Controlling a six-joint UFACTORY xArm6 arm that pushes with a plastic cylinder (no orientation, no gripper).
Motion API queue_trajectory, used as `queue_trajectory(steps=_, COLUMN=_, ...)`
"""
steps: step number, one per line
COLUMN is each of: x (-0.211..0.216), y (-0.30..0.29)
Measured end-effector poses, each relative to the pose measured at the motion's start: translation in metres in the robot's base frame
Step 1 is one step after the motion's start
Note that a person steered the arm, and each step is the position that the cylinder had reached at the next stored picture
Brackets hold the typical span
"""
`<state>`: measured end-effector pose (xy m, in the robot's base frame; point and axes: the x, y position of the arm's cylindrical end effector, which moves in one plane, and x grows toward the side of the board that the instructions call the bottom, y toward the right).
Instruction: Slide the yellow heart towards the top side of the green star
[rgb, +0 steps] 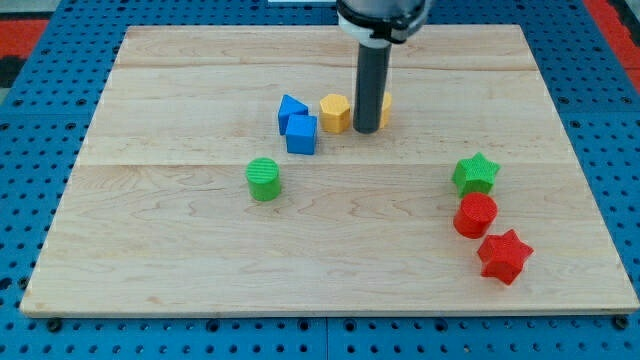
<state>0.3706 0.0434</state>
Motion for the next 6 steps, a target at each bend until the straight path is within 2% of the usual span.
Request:
queue_trajectory(steps=1, x=-0.039, y=-0.004)
queue_trajectory(steps=2, x=-0.044, y=0.011)
queue_trajectory(steps=3, x=-0.014, y=0.031)
queue_trajectory(steps=5, x=-0.003, y=0.024)
queue_trajectory(steps=6, x=0.01, y=0.066)
